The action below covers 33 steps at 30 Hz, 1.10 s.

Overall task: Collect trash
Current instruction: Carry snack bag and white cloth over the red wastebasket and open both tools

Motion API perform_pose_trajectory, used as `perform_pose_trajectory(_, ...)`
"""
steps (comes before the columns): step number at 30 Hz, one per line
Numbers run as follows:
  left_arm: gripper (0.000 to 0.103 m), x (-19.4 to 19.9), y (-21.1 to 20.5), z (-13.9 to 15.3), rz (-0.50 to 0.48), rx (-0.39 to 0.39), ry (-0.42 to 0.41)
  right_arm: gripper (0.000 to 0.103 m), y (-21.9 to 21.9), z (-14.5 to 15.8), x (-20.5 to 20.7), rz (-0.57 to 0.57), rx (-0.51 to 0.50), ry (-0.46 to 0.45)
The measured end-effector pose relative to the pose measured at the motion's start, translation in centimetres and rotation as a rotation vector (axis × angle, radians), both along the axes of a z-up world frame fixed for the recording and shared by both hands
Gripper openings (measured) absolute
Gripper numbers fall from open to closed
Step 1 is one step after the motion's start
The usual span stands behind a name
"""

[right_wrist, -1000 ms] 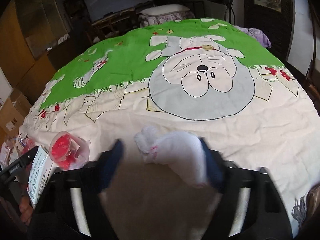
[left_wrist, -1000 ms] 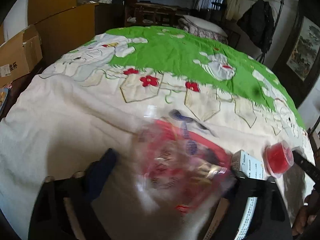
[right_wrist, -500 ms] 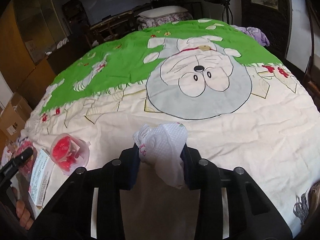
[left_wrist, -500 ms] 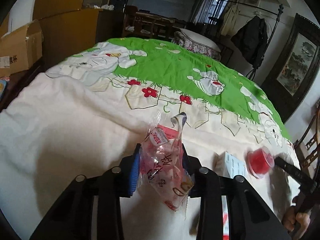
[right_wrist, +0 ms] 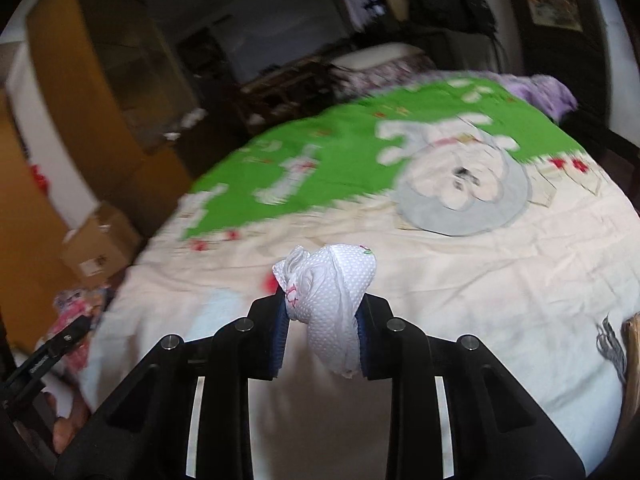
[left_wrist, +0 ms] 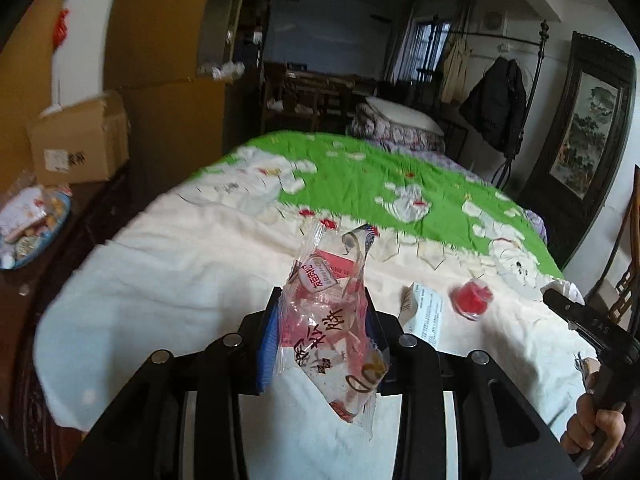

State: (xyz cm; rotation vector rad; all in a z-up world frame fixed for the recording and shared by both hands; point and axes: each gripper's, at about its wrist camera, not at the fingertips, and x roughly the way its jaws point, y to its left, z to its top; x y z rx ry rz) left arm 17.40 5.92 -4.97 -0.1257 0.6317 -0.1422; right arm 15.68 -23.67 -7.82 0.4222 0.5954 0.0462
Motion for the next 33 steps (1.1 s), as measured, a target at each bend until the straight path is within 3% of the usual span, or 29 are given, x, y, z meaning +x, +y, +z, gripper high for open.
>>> perform_pose_trajectory(6, 0.037, -6.6, 1.4, 3.4, 0.039, 0.049, -0.105, 0.029, 5.3, 3.1, -4.2, 0.145, 0.021, -0.1)
perform_pose_trajectory(13, 0.037, -14.2, 3.8, 5.4, 0.098, 0.104, -0.196, 0.029, 11.7, 6.1, -8.6, 0.325, 0.015, -0.179)
perform_pose_trajectory(19, 0.038, -19.0, 8.0, 6.0, 0.177, 0.123, -0.218, 0.029, 15.5, 7.5, -12.1, 0.453, -0.004, -0.216)
perform_pose_trajectory(24, 0.039, -20.8, 12.9, 3.6, 0.246, 0.118, -0.127, 0.029, 17.1, 7.4, -12.9, 0.501, -0.002, -0.195)
perform_pose_trajectory(31, 0.04, -20.7, 20.9, -4.1, 0.358, 0.027, 0.127, 0.029, 20.6, 5.3, -12.4, 0.571, -0.04, -0.112)
perform_pose_trajectory(33, 0.044, -20.3, 22.4, -6.3, 0.378, 0.014, 0.184, 0.029, 21.6, 4.8, -12.4, 0.586, -0.054, -0.093)
